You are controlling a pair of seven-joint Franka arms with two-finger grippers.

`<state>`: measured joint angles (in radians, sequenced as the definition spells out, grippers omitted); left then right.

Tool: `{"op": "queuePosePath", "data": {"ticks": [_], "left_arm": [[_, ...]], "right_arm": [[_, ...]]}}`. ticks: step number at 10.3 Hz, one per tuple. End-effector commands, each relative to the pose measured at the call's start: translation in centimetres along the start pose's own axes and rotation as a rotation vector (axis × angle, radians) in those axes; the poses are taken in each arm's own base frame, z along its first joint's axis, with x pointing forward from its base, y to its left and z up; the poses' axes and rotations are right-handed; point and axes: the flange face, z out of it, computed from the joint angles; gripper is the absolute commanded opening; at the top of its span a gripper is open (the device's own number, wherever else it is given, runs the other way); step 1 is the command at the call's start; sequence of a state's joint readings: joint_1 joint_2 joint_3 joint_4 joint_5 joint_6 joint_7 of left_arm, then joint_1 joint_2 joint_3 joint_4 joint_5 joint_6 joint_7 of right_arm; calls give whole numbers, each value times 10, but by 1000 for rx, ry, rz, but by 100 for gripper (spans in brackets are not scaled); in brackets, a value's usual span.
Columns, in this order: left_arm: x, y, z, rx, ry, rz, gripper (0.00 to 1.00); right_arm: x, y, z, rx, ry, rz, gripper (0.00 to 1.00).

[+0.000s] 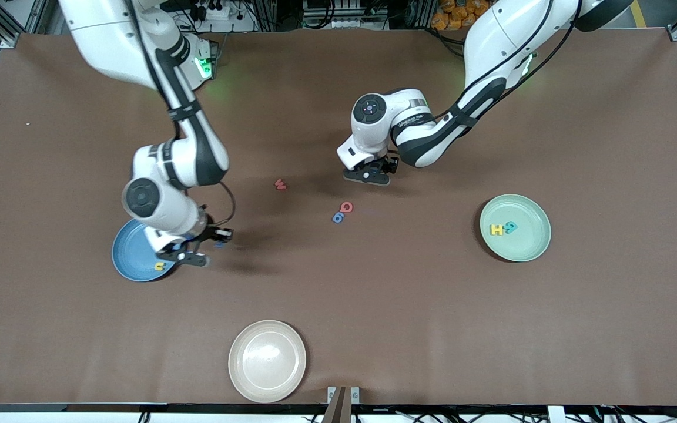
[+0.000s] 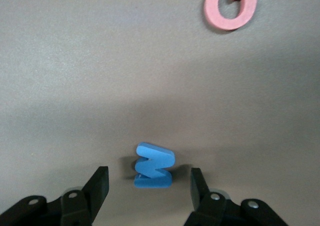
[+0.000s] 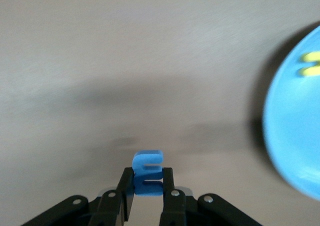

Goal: Sort upper and lower case letters into plates
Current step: 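Place the blue e on the blue plate with the right gripper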

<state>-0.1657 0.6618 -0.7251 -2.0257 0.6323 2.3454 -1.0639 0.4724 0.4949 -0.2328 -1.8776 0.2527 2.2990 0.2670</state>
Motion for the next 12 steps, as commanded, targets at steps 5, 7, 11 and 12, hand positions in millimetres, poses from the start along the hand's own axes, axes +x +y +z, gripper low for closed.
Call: {"op": "queuePosePath", "data": {"ticks": [5, 7, 11, 12], "left_arm": [[-2, 5, 6, -16, 57, 2, 68], [-2, 5, 7, -15, 56, 3, 67], [0, 1, 7, -12, 56, -3, 19], [2, -2, 7, -12, 57, -7, 5]], "right_arm": [[35, 138, -31, -44, -31, -131, 2], [38, 163, -31, -47, -35, -137, 66], [38, 159, -31, -45, -34, -141, 100], [38, 156, -31, -43, -33, -143, 100]]}}
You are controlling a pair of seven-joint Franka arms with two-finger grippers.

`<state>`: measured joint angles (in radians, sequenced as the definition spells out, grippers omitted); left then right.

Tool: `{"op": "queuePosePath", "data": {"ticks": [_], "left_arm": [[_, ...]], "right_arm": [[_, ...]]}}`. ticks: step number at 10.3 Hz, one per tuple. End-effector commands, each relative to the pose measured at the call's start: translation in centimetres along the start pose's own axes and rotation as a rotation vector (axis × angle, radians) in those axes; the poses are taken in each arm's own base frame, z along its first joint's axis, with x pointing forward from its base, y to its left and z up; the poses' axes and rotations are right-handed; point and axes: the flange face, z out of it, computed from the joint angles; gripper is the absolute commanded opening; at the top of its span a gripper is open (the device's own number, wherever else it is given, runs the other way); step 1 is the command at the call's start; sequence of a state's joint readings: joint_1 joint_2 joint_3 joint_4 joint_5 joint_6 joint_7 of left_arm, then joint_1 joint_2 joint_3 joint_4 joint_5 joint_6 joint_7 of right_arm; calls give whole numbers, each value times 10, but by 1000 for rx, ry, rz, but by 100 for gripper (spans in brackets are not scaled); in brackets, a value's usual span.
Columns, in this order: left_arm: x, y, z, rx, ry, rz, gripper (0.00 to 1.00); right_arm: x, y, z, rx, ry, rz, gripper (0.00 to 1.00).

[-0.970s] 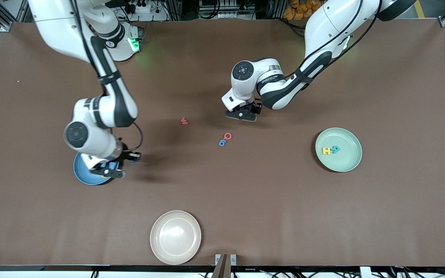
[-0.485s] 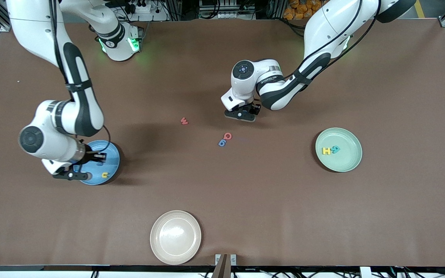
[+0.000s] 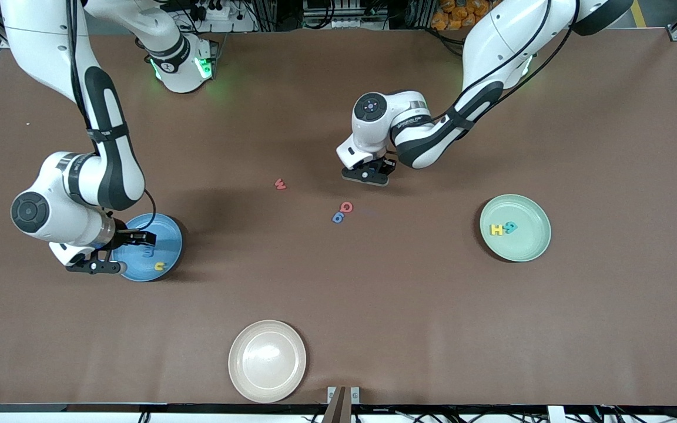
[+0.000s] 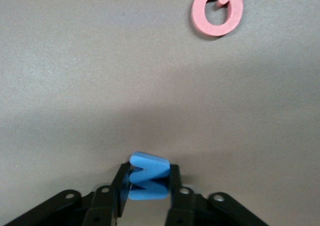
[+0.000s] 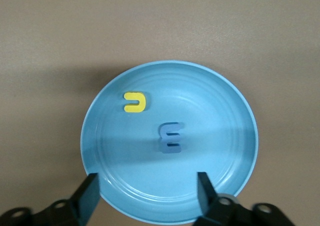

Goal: Sort upper and lower case letters into plates
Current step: 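Grasp the blue M with the left gripper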

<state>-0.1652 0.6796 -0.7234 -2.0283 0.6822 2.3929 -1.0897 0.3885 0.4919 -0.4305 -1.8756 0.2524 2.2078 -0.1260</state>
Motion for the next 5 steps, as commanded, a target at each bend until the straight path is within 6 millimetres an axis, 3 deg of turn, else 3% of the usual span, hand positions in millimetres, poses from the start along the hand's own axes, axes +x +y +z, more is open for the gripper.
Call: {"op": "queuePosePath", "data": {"ticks": [1, 3, 5], "left_arm": [[5, -9, 0, 14, 29, -25, 0], [15, -21, -16, 39, 57, -48, 0], [36, -49, -40, 70, 84, -108, 0]], "right_arm": [[-4, -10, -7, 21, -1, -19, 100], [-7, -38, -5, 19, -6, -62, 100], [-11, -67, -7, 15, -4, -109, 100]]}}
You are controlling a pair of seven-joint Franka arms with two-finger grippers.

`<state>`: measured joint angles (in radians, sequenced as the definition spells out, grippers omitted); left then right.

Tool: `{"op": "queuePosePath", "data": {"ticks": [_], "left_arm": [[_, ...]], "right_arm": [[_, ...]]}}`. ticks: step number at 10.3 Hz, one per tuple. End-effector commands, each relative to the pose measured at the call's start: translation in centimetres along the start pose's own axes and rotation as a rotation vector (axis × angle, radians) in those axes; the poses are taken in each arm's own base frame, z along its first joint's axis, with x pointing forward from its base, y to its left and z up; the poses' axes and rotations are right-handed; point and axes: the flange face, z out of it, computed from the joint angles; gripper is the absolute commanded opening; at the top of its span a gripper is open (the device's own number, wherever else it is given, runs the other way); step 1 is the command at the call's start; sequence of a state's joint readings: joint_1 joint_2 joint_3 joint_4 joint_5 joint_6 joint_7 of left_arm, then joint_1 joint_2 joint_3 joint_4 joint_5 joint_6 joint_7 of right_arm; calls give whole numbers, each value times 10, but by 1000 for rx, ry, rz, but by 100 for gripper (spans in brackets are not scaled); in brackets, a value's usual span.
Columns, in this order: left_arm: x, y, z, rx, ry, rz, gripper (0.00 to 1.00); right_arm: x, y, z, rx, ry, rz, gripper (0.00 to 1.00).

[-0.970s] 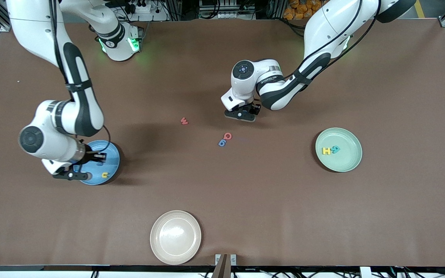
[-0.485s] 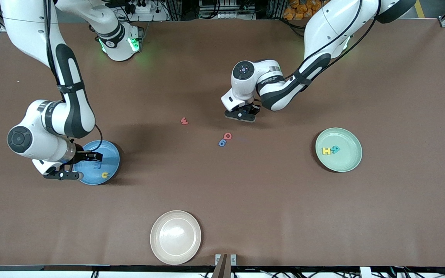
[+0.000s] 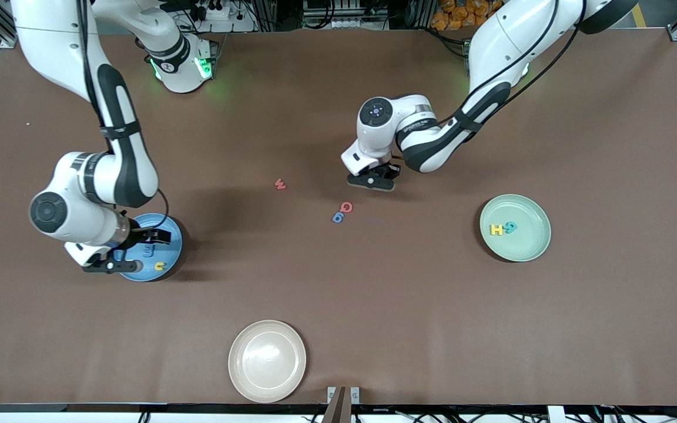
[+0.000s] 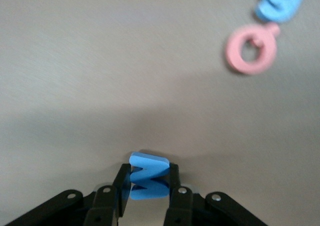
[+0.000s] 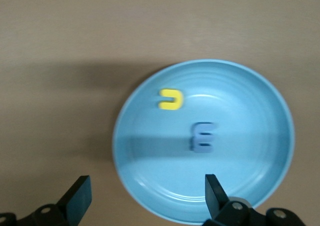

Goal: Sort upper and lower case letters into plates
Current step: 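Grasp the blue M with the left gripper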

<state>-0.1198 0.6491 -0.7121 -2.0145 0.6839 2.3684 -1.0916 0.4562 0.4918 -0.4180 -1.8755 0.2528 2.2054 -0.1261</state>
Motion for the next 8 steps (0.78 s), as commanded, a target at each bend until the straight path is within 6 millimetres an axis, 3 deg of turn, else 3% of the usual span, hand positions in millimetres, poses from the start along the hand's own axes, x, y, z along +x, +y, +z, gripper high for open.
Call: {"op": "queuePosePath", "data": {"ticks": [1, 3, 6, 8], "left_arm": [[22, -33, -36, 54, 72, -76, 0], [46, -65, -54, 33, 83, -145, 0], [78, -122, -76, -18, 91, -259, 0], [90, -152, -85, -31, 95, -295, 0]], "right_arm": [[-6, -34, -9, 15, 2, -56, 100], [-11, -71, -13, 13, 8, -116, 100], [-31, -146, -16, 9, -14, -240, 100], [-45, -176, -11, 3, -46, -294, 100]]}}
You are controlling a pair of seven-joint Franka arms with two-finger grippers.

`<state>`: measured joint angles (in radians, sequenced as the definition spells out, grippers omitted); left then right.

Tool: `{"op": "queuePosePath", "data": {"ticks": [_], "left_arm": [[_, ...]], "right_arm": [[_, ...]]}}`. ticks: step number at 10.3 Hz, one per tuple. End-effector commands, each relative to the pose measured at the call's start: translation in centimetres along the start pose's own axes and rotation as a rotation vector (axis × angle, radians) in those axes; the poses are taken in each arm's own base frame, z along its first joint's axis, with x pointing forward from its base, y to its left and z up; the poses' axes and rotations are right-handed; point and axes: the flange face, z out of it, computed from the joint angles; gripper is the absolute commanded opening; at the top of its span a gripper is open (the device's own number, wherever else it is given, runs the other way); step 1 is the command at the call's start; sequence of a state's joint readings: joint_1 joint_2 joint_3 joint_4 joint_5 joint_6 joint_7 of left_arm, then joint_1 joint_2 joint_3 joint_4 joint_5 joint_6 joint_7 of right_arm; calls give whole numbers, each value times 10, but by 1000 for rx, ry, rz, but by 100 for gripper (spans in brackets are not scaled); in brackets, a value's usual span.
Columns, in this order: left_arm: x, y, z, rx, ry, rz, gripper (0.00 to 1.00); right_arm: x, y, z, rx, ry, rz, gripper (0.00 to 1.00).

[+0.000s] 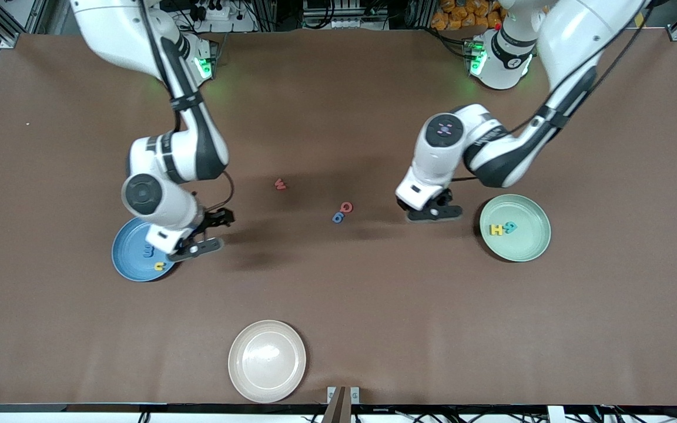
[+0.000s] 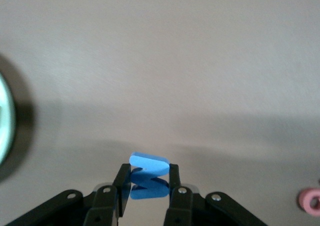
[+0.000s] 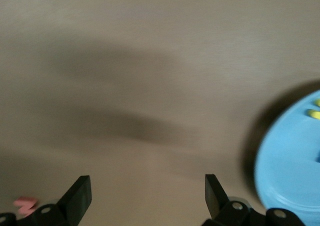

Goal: Sort upper and lower case letters into plates
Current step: 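Place the blue M on the green plate with the left gripper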

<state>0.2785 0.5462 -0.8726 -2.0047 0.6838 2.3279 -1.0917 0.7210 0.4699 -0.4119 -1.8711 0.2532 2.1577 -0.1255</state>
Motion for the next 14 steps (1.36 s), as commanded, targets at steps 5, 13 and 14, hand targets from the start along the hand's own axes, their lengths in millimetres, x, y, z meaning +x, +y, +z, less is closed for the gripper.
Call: {"op": "queuePosePath", "data": {"ticks": [5, 13, 14], "left_arm": [[43, -75, -21, 67, -29, -31, 0], [75, -203, 33, 122, -139, 14, 0], [75, -206, 40, 132, -138, 26, 0]], "right_arm": [[-21, -73, 6, 3, -32, -111, 100], [-65, -162, 75, 50, 56, -212, 100], [-75, -163, 78, 40, 59, -235, 100]]}}
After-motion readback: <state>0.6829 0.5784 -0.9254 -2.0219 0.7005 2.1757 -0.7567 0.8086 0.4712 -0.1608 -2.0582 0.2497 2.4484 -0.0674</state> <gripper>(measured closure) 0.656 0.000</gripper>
